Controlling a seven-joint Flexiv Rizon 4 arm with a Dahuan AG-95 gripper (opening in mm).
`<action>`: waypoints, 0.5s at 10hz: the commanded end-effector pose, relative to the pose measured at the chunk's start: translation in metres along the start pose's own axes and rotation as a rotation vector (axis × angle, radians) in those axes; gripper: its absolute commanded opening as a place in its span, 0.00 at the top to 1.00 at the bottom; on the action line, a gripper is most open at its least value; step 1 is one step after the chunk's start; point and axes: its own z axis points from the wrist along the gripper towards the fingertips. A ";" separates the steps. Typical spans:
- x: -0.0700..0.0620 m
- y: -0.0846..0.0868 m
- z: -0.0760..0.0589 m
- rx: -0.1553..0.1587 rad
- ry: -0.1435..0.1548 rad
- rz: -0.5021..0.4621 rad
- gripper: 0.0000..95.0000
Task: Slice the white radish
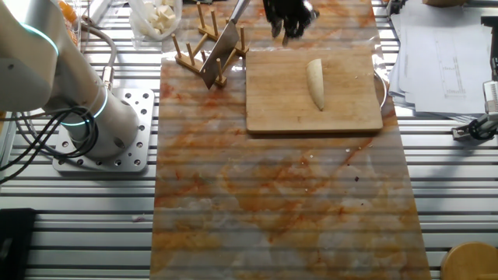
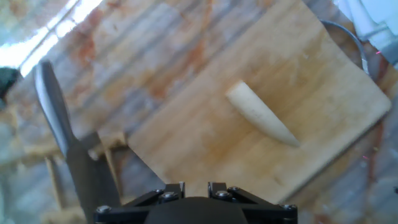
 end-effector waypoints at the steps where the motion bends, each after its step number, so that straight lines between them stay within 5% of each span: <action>1: 0.007 0.022 0.005 0.037 0.025 -0.005 0.80; 5: -0.009 0.049 0.002 0.044 0.038 -0.043 0.80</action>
